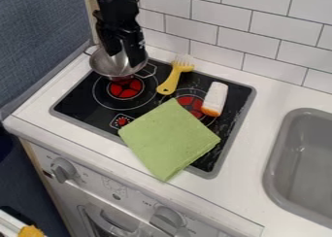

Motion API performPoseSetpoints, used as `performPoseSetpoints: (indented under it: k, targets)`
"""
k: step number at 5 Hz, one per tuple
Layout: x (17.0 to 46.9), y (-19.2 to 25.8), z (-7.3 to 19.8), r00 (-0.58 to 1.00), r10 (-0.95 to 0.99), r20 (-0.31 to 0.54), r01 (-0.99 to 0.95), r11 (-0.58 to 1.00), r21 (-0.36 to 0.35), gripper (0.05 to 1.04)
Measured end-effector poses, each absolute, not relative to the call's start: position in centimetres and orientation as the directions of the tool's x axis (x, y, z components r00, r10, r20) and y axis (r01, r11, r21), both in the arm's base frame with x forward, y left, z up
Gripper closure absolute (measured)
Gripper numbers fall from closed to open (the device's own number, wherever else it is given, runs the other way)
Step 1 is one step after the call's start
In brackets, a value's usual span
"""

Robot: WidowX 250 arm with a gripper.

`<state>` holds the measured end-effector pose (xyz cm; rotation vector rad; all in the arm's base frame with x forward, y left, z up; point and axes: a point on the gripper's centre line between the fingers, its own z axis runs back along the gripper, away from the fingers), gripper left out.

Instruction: Move silver pot to the bottom of right side of the burner

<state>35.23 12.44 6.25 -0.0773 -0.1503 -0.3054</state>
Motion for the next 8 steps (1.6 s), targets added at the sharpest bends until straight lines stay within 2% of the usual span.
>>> performPoseSetpoints:
  k: [1, 2, 5, 6, 8]
  targets:
    - [34.8, 12.5, 4.9, 0.915, -0.382, 0.128, 0.392, 0.917, -0.065, 0.083]
    - [34.4, 12.3, 4.7, 0.89, -0.44, 0.118, 0.45, 0.89, -0.077, 0.083]
    - [33.8, 11.9, 2.1, 0.897, -0.442, 0.023, 0.443, 0.895, -0.05, 0.083]
    - [33.8, 11.7, 1.4, 0.905, -0.425, 0.009, 0.425, 0.904, -0.045, 0.133]
    - [33.9, 11.6, 1.4, 0.92, -0.391, 0.004, 0.391, 0.92, -0.027, 0.692]
